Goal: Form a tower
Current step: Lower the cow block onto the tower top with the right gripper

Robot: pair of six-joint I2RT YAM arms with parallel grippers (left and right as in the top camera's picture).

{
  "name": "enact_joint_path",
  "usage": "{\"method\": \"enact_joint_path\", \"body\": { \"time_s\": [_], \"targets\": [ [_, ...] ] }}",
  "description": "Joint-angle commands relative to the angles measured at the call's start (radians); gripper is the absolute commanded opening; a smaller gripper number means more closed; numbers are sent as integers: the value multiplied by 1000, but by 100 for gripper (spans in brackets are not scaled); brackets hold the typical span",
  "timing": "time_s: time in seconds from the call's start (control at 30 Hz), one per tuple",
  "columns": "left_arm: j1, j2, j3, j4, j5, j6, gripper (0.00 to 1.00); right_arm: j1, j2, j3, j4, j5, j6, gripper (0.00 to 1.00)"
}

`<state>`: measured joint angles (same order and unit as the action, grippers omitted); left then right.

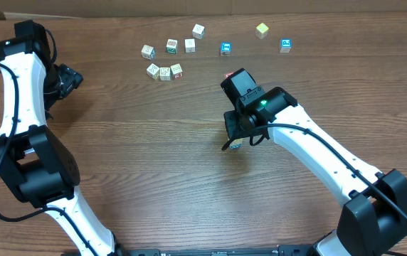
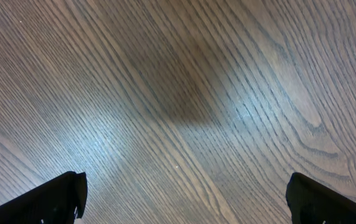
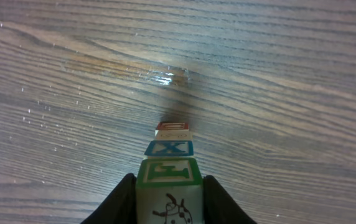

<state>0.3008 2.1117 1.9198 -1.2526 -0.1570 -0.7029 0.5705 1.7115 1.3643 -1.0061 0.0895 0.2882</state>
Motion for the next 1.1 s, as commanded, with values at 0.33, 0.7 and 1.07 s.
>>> {"method": "enact_joint_path", "body": {
  "time_s": [0.33,0.7,1.07],
  "targets": [
    [-6,3,13,1,-3,8,100,3,0,-15,7,6,0,43],
    [-6,3,13,1,-3,8,100,3,0,-15,24,6,0,26],
    [-6,3,13,1,-3,8,100,3,0,-15,30,-1,-1,26]
  ]
}}
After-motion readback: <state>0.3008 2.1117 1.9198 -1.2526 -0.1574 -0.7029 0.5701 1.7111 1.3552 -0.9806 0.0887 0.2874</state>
